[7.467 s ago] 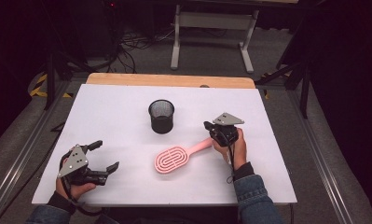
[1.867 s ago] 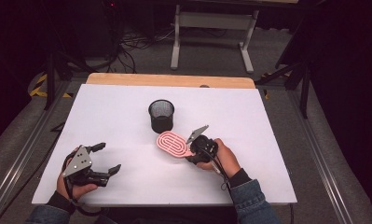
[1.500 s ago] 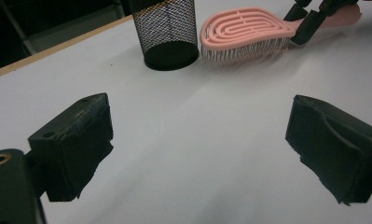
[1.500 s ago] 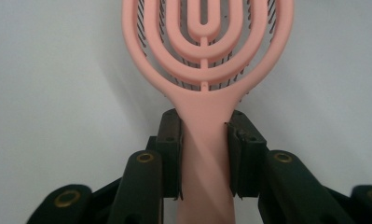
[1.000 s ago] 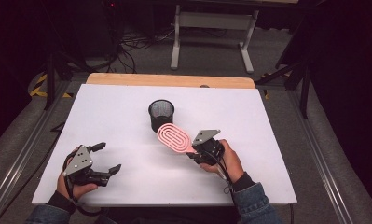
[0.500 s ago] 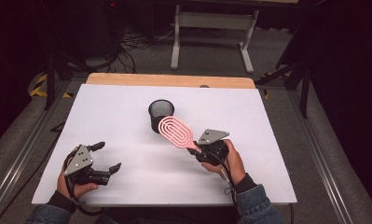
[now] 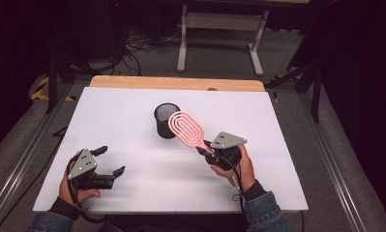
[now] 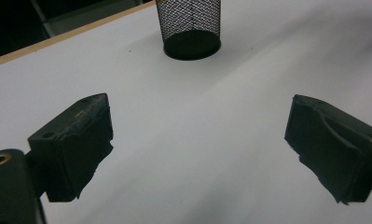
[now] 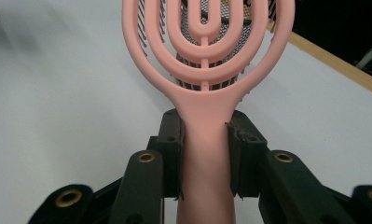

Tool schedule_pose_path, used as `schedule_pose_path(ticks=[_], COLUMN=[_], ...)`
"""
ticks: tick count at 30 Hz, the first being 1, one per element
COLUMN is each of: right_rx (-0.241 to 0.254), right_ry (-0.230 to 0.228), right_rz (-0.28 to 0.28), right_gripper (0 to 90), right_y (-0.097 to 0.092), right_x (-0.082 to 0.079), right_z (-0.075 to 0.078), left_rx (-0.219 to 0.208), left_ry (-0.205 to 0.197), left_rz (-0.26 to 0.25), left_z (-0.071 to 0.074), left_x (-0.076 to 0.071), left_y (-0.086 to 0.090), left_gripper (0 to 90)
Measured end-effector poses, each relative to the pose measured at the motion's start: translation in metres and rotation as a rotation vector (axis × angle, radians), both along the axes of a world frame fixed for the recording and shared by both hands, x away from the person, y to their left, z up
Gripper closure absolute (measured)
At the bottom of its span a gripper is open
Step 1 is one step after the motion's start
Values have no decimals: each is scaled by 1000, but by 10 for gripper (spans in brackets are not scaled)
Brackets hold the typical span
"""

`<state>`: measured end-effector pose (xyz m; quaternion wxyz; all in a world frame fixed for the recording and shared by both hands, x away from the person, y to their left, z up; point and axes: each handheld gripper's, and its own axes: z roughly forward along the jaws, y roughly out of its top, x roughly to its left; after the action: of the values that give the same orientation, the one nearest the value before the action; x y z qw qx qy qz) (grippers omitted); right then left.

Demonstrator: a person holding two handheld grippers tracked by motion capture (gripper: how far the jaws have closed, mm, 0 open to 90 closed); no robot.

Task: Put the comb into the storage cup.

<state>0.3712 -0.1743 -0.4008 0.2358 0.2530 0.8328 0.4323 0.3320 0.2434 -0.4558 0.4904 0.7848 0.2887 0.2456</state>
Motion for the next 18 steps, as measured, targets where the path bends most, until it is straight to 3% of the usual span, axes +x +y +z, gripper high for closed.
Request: schedule_pose_path(ticks=[4,15,18], right_rx=[18,69,75], right_ry=[-18,-57,-69], right_rz=[-7,-32,-38], right_gripper=[698,698,698], right_y=[-1,-1,0], right_x=[-1,-2,-3], right_z=[1,2,2], left_rx=[0,-53,-49], left_ry=[-10,4,3], left_rz=[0,-10,-25], left_z=[1,7,11], left_x=[-1,8,13], left_y=[-1,-4,-12], left_gripper=[67,75,71])
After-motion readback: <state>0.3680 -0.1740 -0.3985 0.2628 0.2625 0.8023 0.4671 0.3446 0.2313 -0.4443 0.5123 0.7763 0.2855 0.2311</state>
